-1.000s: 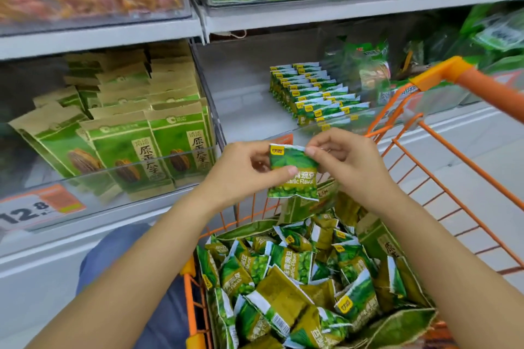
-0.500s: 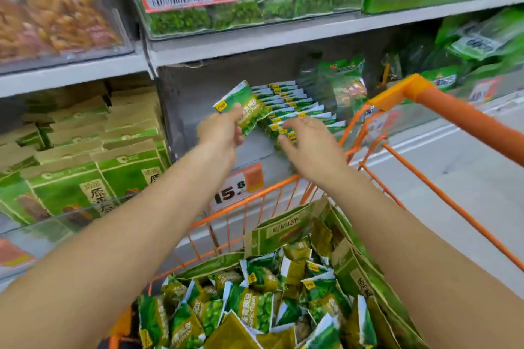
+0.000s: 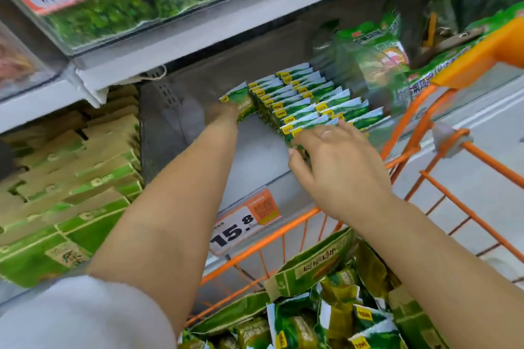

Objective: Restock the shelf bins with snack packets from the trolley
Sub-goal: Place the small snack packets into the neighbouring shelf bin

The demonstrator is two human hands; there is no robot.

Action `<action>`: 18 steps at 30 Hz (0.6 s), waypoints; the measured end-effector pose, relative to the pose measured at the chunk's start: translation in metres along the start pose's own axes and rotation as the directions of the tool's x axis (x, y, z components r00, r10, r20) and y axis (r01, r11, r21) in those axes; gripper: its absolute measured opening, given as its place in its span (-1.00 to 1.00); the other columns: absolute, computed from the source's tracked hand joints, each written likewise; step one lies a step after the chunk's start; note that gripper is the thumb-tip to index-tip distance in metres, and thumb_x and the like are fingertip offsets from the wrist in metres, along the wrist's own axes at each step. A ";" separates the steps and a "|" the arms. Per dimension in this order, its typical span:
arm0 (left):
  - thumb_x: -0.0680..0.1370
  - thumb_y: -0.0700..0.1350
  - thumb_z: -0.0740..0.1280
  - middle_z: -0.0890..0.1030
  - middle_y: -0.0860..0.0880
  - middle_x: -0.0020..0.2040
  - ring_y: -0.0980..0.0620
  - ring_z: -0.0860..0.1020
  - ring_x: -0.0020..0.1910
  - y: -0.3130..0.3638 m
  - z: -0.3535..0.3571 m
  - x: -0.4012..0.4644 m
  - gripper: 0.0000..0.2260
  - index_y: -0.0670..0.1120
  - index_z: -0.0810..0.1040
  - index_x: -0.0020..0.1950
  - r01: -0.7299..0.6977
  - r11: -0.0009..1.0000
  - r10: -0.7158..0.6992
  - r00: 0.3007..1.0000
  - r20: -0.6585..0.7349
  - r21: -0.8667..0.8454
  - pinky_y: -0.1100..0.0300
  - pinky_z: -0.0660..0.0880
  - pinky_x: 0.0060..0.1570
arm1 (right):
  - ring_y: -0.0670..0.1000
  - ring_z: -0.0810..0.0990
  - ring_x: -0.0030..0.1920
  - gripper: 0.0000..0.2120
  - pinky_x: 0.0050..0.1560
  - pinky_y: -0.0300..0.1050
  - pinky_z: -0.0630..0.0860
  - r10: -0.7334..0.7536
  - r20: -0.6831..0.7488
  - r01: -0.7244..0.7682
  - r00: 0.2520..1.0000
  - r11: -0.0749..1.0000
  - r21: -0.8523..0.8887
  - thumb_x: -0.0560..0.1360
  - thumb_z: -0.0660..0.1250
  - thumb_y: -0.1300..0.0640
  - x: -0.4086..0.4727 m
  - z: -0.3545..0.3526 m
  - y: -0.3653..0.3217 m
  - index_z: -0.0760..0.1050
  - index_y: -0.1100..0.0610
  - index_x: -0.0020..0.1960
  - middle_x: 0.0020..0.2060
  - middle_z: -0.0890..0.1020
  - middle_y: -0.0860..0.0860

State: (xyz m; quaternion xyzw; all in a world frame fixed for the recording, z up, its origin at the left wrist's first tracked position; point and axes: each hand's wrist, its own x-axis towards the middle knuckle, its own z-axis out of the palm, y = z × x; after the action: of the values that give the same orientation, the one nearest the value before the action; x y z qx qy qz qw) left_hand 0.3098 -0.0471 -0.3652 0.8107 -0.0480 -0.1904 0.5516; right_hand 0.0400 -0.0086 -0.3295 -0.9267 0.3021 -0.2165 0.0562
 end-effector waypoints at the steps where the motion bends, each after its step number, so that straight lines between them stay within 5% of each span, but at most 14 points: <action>1: 0.52 -0.07 0.36 0.58 -0.05 0.21 -0.05 0.59 0.12 -0.004 0.000 0.004 -0.64 -0.17 0.52 0.28 0.000 1.000 0.002 0.999 -0.049 0.029 0.21 0.56 -0.08 | 0.11 0.59 0.02 -0.39 0.39 0.03 0.22 -0.006 0.014 0.006 1.000 1.000 -0.005 0.47 -0.15 -0.11 0.000 0.000 0.001 0.61 0.12 0.07 -0.07 0.66 0.08; 3: 0.47 -0.04 0.41 0.62 -0.07 0.12 -0.05 0.62 0.05 -0.011 -0.002 0.006 -0.64 -0.17 0.57 0.21 0.003 0.996 0.006 0.996 -0.092 0.092 0.18 0.50 -0.12 | 0.10 0.60 -0.03 -0.38 0.40 0.00 0.20 -0.010 0.019 0.011 1.000 1.000 -0.024 0.48 -0.16 -0.11 0.000 0.001 0.002 0.62 0.11 0.05 -0.13 0.67 0.07; 5: 0.44 -0.04 0.45 0.64 -0.08 0.13 -0.01 0.62 -0.05 -0.012 -0.003 0.001 -0.61 -0.17 0.58 0.21 0.010 0.999 -0.014 0.996 -0.093 -0.045 0.19 0.50 -0.18 | 0.11 0.60 -0.10 -0.44 0.40 0.00 0.22 -0.002 0.013 0.002 1.000 1.000 -0.028 0.50 -0.11 -0.09 0.000 0.000 0.001 0.63 0.11 0.01 -0.22 0.66 0.08; 9: 0.62 -0.10 0.19 0.51 -0.04 0.25 0.08 0.43 -0.29 0.009 -0.013 -0.043 -0.65 -0.17 0.42 0.39 0.017 0.964 -0.035 0.998 -0.061 -0.267 0.42 0.39 -0.49 | 0.08 0.59 -0.08 -0.54 0.45 -0.03 0.16 -0.001 0.044 0.000 0.999 1.000 0.026 0.54 0.00 -0.08 0.000 -0.009 -0.003 0.59 0.09 0.11 -0.32 0.59 -0.01; 11: 0.65 -0.13 0.13 0.49 -0.07 0.05 0.01 0.43 -0.23 0.021 -0.026 -0.077 -0.66 -0.20 0.42 0.39 0.032 0.913 -0.057 0.997 -0.049 -0.406 0.33 0.42 -0.37 | 0.03 0.58 -0.02 -0.65 0.43 -0.07 0.21 0.009 0.108 -0.035 0.994 0.969 0.245 0.59 0.14 -0.09 0.000 -0.019 -0.003 0.56 0.06 0.18 -0.28 0.58 -0.07; 13: 0.60 -0.20 0.18 0.44 -0.04 -0.17 -0.05 0.40 -0.14 0.033 -0.041 -0.119 -0.72 -0.21 0.48 0.28 0.068 0.858 -0.062 0.998 0.029 -0.509 0.23 0.40 -0.29 | -0.11 0.59 -0.01 -0.80 0.25 -0.18 0.39 0.104 0.212 -0.218 0.972 0.739 0.638 0.56 0.30 0.01 0.003 -0.039 -0.008 0.57 0.06 0.12 -0.12 0.64 -0.06; 15: 0.54 -0.25 0.24 0.42 -0.03 -0.22 -0.02 0.40 -0.16 0.032 -0.057 -0.165 -0.88 -0.12 0.55 0.00 0.031 0.866 0.057 0.985 0.160 -0.499 0.22 0.37 -0.29 | -0.21 0.57 -0.16 -0.94 -0.01 -0.28 0.48 0.172 0.187 -0.250 0.967 0.513 0.821 0.54 0.33 0.13 0.003 -0.058 -0.012 0.58 0.08 -0.02 -0.18 0.63 -0.08; 18: 0.53 -0.26 0.29 0.52 0.00 -0.04 0.17 0.48 -0.12 0.007 -0.086 -0.225 -0.87 -0.03 0.53 -0.08 -0.309 0.909 0.400 0.834 0.379 -0.279 0.28 0.45 -0.15 | -0.15 0.52 -0.39 -0.83 -0.30 -0.28 0.47 0.080 0.239 -0.245 0.968 0.523 0.816 0.54 0.32 0.21 -0.014 -0.078 -0.018 0.54 0.11 -0.23 -0.39 0.61 -0.05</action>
State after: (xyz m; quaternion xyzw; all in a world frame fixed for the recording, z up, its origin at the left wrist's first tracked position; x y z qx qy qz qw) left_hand 0.1345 0.0905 -0.2740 0.6638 -0.2982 -0.2615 0.6341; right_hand 0.0054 0.0162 -0.2607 -0.7682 0.2406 -0.2480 0.5390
